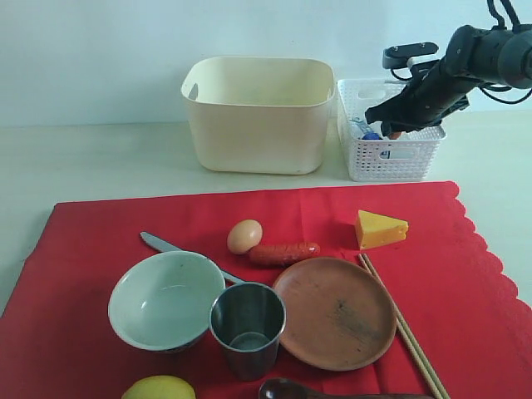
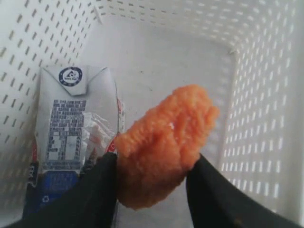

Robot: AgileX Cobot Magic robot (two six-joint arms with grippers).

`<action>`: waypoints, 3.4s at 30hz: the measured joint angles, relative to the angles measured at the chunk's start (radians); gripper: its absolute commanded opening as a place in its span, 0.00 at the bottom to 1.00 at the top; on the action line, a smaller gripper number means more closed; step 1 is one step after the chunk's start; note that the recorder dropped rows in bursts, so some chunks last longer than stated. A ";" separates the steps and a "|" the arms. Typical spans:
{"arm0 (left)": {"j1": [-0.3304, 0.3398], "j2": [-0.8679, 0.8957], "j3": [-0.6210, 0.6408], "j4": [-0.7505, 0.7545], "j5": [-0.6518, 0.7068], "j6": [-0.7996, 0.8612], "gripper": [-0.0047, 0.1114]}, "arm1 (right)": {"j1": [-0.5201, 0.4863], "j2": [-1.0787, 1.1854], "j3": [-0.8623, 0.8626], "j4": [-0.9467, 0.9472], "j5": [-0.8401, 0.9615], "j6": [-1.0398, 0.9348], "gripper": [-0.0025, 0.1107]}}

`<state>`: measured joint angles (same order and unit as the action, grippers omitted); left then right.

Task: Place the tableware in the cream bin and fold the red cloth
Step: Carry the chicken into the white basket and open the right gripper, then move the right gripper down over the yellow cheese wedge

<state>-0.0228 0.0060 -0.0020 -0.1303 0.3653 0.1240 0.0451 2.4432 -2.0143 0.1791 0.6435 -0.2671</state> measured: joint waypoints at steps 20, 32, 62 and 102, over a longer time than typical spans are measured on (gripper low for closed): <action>0.000 0.000 0.000 0.000 0.000 0.000 0.04 | 0.000 -0.037 -0.022 -0.014 0.053 -0.010 0.65; 0.000 0.000 0.000 0.000 0.000 0.000 0.04 | -0.002 -0.147 -0.022 -0.016 0.205 0.072 0.16; 0.000 0.000 0.000 0.000 0.000 0.000 0.04 | -0.002 -0.600 0.719 -0.062 -0.107 -0.004 0.02; 0.000 0.000 0.000 0.000 0.000 0.000 0.04 | 0.272 -0.739 0.981 0.005 -0.129 -0.015 0.49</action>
<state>-0.0228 0.0060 -0.0020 -0.1303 0.3653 0.1240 0.3166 1.7047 -1.0336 0.1841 0.5142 -0.2821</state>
